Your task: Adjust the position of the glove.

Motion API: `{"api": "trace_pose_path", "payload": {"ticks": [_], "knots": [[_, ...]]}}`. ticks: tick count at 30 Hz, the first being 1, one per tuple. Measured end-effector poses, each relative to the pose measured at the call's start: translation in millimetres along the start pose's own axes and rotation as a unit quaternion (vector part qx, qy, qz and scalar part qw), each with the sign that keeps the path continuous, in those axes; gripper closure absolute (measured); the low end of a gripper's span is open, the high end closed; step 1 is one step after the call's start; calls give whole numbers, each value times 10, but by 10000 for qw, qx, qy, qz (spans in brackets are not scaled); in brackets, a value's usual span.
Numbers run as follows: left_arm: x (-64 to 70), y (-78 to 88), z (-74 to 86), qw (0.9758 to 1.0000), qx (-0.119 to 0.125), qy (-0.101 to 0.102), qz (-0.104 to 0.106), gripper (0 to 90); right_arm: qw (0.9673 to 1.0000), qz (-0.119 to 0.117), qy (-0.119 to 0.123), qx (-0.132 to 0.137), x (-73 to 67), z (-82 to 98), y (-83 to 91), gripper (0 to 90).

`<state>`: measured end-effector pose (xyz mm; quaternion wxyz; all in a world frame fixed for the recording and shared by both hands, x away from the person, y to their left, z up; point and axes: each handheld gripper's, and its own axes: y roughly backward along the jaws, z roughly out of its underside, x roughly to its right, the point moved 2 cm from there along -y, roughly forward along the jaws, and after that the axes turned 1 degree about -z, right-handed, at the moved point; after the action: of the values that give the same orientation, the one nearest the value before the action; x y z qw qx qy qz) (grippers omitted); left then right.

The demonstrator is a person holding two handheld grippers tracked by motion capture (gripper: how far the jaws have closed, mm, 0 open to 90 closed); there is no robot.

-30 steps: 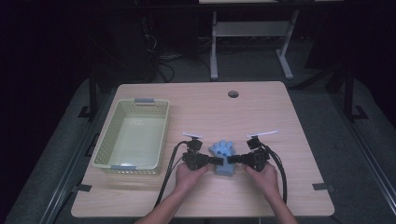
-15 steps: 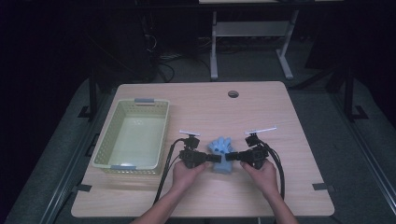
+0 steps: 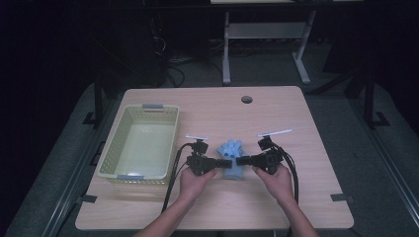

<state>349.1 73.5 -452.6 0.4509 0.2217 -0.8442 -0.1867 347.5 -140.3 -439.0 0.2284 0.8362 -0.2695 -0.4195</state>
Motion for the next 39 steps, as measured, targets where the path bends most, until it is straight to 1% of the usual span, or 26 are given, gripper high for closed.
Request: {"api": "trace_pose_path", "payload": {"ticks": [1,3,4,5,8,10,13,14,16,17,18,22,23,25,30,31,34,39], "knots": [[10,15,-13,10000,16,-57,6,772,10000,-6,-1,26,-8,-9,4,809],[30,45,-31,10000,27,-60,24,772,10000,-21,26,81,-20,-26,15,809],[37,58,-40,10000,17,-56,47,772,10000,-34,-9,76,-35,-35,27,809],[42,71,-50,10000,26,-58,62,772,9999,-37,31,98,-44,-48,36,809],[61,133,-82,9999,87,-91,104,772,9999,-58,68,121,-100,-92,65,809],[75,179,-96,9998,124,-83,106,772,9998,-80,83,152,-137,-123,71,809],[89,244,-124,9997,157,-130,119,772,9998,-94,131,142,-195,-175,78,809],[91,267,-133,9997,163,-140,126,771,9997,-85,180,169,-213,-194,79,809],[98,304,-140,9996,200,-164,123,771,9996,-94,185,173,-252,-225,80,809],[98,320,-143,9996,194,-150,139,771,9996,-102,216,160,-263,-237,78,809],[97,333,-148,9996,197,-142,154,771,9996,-102,198,157,-283,-248,75,809],[90,391,-181,9995,180,-196,162,771,9994,-118,271,154,-328,-298,63,809],[96,402,-188,9995,215,-165,149,771,9994,-123,290,139,-338,-311,63,809],[90,428,-201,9995,210,-206,139,771,9993,-134,308,178,-354,-332,49,809],[63,492,-209,9995,211,-196,114,769,9994,-133,303,111,-398,-372,7,809],[52,507,-212,9995,209,-206,107,768,9993,-130,342,116,-408,-383,-5,809],[44,558,-220,9994,262,-171,128,768,9992,-127,377,104,-449,-416,-26,809],[39,642,-220,9993,309,-187,114,769,9989,-151,433,89,-523,-460,-53,809]]}}
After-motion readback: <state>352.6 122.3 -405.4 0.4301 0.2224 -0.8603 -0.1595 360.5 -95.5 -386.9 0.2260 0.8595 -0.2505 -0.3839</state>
